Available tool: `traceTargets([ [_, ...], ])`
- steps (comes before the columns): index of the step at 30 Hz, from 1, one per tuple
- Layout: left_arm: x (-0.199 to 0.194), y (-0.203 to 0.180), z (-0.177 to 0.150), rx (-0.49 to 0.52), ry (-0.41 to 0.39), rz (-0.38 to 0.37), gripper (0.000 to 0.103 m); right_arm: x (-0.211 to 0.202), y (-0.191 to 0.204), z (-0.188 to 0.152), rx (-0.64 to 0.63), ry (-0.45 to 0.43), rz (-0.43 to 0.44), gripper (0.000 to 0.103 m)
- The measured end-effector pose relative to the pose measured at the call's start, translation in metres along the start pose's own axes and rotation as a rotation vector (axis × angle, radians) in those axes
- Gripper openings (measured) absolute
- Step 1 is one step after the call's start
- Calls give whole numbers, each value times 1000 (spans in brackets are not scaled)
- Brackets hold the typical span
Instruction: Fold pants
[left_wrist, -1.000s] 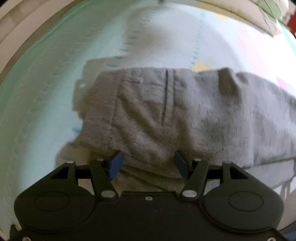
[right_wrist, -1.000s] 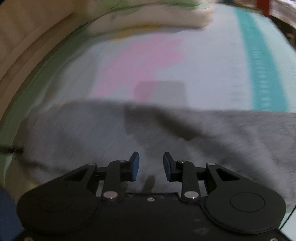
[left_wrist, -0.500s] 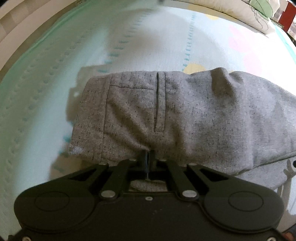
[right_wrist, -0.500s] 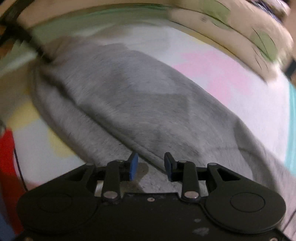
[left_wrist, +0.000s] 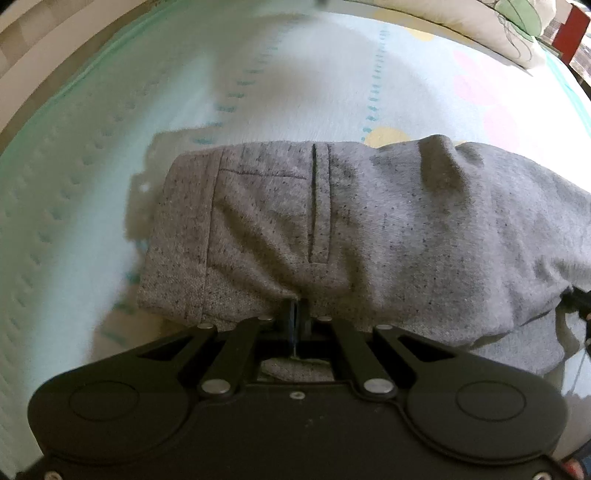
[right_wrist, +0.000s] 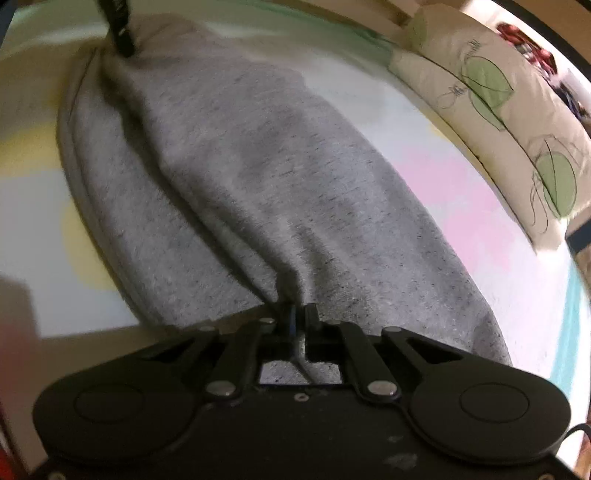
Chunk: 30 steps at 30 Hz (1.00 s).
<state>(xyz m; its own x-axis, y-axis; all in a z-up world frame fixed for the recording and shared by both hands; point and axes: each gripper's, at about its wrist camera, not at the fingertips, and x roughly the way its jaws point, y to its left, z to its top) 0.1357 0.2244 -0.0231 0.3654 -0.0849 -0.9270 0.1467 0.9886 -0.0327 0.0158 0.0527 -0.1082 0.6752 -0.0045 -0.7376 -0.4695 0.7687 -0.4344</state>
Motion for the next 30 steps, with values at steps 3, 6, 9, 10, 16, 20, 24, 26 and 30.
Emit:
traceTargets([
  [3,-12,-1,-1,2,-24,-1,1,-17,-8,-1,18,-25,14,3],
  [6,-29,2,-1,4,-52,-2,1,-37,-17,-2,46,-44,45,3],
  [9,-43,3,-4,16,-70,-3,1,-54,-23,-4,62,-55,83,3],
  [10,-47,3,-5,19,-71,-5,1,-58,-25,-5,67,-53,102,3],
  [16,-58,2,-16,46,-71,0,0,-67,-19,-15,54,-21,175,3],
  [20,-55,7,-28,59,-35,12,0,-51,-18,-18,51,23,209,3],
  [24,-44,13,-33,61,10,39,0,-36,-16,-20,36,64,227,3],
  [26,-45,14,-29,36,9,39,1,-33,-20,-16,40,65,219,4],
  [30,-55,16,-14,-10,-51,15,12,-40,-32,-11,100,43,251,31],
])
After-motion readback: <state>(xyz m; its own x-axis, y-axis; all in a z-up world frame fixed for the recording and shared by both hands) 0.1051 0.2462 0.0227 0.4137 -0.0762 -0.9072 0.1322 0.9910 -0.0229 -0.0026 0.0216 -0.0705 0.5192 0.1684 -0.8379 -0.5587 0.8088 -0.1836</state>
